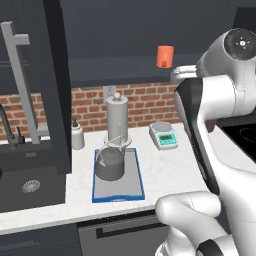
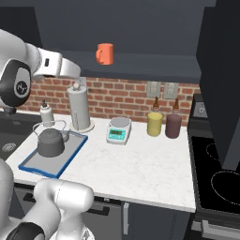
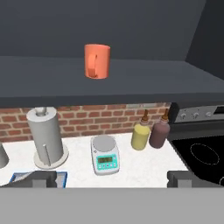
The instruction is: Pick the kettle from the counter and place it on the tray. Then pick the mug from the cabinet and place it on the tray. Then close the cabinet doors.
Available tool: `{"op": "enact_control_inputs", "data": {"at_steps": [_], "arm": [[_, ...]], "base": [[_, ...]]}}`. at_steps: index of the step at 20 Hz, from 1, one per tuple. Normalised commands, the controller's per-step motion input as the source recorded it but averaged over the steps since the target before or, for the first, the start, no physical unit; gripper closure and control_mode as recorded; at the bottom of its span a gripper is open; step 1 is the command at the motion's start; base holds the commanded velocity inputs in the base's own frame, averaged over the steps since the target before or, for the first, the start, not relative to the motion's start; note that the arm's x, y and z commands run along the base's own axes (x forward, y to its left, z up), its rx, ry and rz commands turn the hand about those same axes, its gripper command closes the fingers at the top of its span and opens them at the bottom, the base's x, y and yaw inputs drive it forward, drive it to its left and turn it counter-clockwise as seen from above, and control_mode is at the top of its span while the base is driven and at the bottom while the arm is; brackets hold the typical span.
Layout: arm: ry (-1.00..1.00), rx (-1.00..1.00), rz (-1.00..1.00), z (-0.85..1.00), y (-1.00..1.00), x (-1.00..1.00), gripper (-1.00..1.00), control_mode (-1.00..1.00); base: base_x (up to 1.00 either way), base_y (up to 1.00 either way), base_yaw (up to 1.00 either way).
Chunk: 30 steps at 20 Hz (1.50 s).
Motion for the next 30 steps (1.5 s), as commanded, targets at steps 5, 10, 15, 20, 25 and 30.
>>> {"op": "enact_control_inputs", "data": {"at_steps": [5,10,15,20,25,30], "arm": [[0.0,-0.02,-0.02,0.0,0.0,0.62,-1.0,-1.0],[-0.01,-0.07,-0.02,-0.07,0.0,0.64,-1.0,-1.0],[-0.01,0.0,0.0,0.0,0.0,0.4,-1.0,-1.0],[0.0,0.0,0.0,0.0,0.0,0.41,-1.0,-1.0],[-0.01,0.0,0.0,-0.03,0.0,0.38,-1.0,-1.0],[-0.01,0.0,0.0,-0.1,0.0,0.38,-1.0,-1.0]], "base": [[0.0,0.0,0.0],[0.0,0.0,0.0],[0.0,0.0,0.0],[0.0,0.0,0.0],[0.0,0.0,0.0],[0.0,0.0,0.0]]}}
